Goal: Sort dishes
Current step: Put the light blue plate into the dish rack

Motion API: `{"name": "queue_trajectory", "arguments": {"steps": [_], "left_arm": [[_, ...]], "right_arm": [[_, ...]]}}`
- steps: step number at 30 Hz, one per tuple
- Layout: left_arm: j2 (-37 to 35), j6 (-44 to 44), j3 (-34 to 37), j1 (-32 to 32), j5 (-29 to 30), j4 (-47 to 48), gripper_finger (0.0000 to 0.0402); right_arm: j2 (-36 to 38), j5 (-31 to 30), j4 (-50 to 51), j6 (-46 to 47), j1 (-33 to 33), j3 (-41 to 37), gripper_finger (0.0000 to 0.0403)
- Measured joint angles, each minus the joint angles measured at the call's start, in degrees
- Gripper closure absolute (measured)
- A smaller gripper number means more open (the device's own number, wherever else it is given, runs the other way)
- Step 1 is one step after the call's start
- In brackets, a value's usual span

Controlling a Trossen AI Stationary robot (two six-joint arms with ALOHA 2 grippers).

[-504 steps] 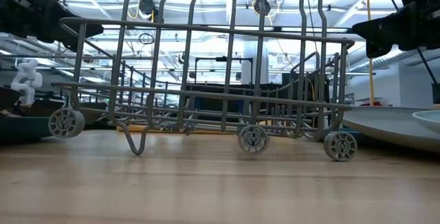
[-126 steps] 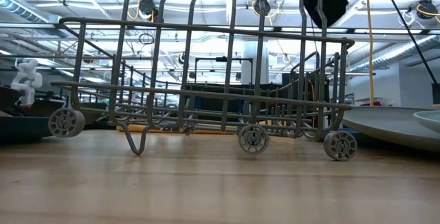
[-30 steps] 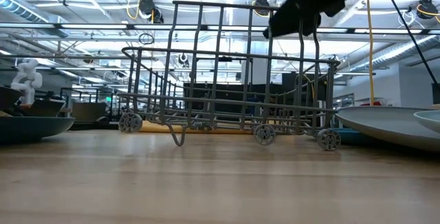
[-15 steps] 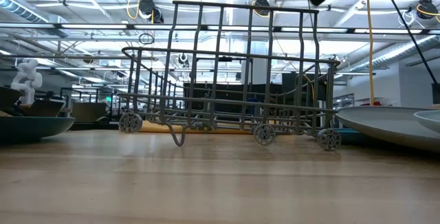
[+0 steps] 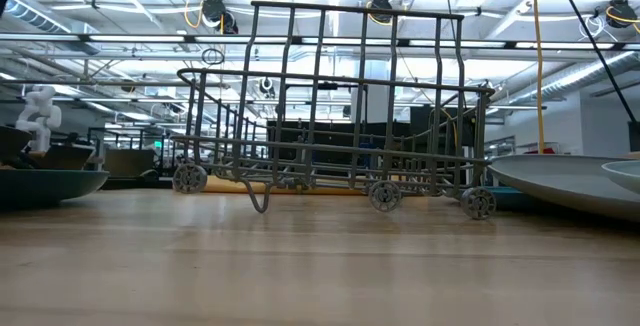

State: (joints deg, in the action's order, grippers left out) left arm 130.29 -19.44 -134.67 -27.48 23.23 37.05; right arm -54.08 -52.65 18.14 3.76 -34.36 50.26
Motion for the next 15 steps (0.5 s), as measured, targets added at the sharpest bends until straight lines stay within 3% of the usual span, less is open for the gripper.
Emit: {"name": "queue_trajectory", "arguments": {"steps": [5,10,15], "left_arm": [[7.5,-11.95,0.11,2.05,-0.99,3.17,0.0236],[13.33,-21.81,0.11,3.2,-1.03,5.08,0.0236],[15.19,-27.98,0.11,2.74,-2.16,1.01,0.0236]], "right_arm": [[3.53,-0.04,0.14,-0.41,-2.76,0.0,0.0284],[4.78,0.03,-1.01,-2.9,-4.23,0.0,0.0267],[5.57,-0.1,-1.58,-3.99,-4.38,0.0,0.0246]]}}
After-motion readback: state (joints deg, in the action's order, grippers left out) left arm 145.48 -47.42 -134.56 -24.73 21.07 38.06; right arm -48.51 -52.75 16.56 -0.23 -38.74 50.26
